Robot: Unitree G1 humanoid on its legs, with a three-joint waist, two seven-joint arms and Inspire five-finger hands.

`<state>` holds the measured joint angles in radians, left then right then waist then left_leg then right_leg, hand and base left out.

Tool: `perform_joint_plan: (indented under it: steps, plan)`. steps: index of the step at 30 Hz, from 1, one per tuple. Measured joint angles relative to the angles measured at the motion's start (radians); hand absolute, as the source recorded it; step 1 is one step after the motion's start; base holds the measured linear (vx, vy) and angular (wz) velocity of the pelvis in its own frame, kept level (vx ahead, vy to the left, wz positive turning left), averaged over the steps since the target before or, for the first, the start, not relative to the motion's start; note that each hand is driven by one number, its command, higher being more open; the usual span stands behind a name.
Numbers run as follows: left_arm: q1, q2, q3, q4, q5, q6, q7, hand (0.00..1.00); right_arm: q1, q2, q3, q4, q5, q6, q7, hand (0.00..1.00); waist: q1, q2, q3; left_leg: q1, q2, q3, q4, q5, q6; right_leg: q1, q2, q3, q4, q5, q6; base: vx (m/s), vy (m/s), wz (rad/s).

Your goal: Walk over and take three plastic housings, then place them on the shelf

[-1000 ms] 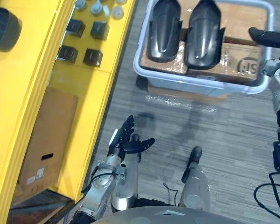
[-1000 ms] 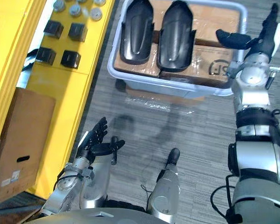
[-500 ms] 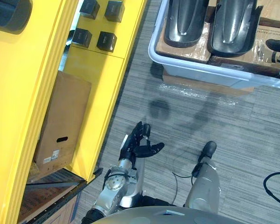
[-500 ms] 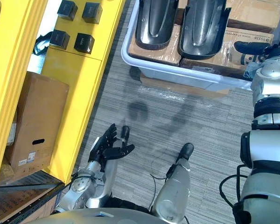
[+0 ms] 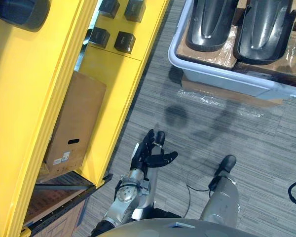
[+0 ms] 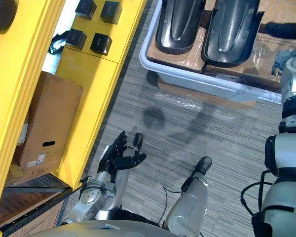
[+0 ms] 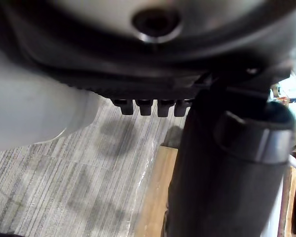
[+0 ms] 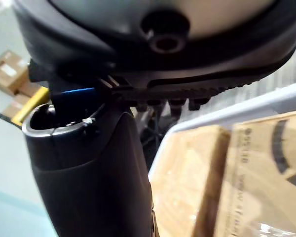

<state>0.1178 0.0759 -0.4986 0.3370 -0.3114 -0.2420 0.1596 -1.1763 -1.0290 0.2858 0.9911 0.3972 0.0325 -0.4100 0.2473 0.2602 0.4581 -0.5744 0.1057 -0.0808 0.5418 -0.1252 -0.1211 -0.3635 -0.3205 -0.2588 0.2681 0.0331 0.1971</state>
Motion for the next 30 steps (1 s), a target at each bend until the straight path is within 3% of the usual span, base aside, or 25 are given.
perform_joint_plan:
  steps: [5,10,17,25,30]
  plan:
    - [0.006,0.004,0.004,0.001,-0.041,0.0,-0.022,1.0,-0.022,-0.01,0.0,-0.132,0.001,-0.028,-0.04,1.0,-0.008,0.0,0.0,0.042,0.007,0.007,-0.006,-0.003,-0.004,0.028,0.001,0.002,0.012,-0.01,-0.006,-0.01,-0.003,-0.03]
    - [0.006,0.005,0.003,0.004,-0.064,-0.002,-0.038,1.0,-0.027,-0.01,0.003,-0.151,0.0,-0.027,-0.04,1.0,-0.009,-0.001,0.0,0.063,0.008,0.015,-0.032,0.003,-0.007,0.035,0.001,0.008,0.012,-0.011,-0.008,-0.03,-0.001,-0.03]
    - [0.007,0.005,-0.001,0.026,-0.08,-0.003,-0.038,1.0,-0.067,0.008,0.063,-0.113,-0.001,0.029,-0.008,1.0,-0.005,-0.001,0.001,0.076,0.008,0.004,-0.077,0.036,-0.015,0.036,0.002,-0.005,0.012,-0.014,-0.013,0.01,-0.013,0.05]
    - [-0.009,0.005,-0.023,0.039,-0.078,-0.03,-0.032,1.0,-0.064,0.029,0.104,-0.008,-0.038,0.073,0.064,1.0,0.03,-0.001,0.0,0.055,0.004,-0.011,-0.079,0.039,-0.015,0.028,0.002,-0.022,0.011,-0.017,-0.016,0.01,0.001,0.06]
    - [-0.041,0.004,-0.038,0.065,-0.078,-0.04,-0.024,1.0,-0.053,0.044,0.133,0.042,-0.118,0.133,0.079,1.0,0.043,0.003,-0.002,0.023,-0.001,-0.029,-0.076,0.043,-0.016,0.011,0.0,-0.042,0.011,-0.018,-0.015,0.02,0.0,0.1]
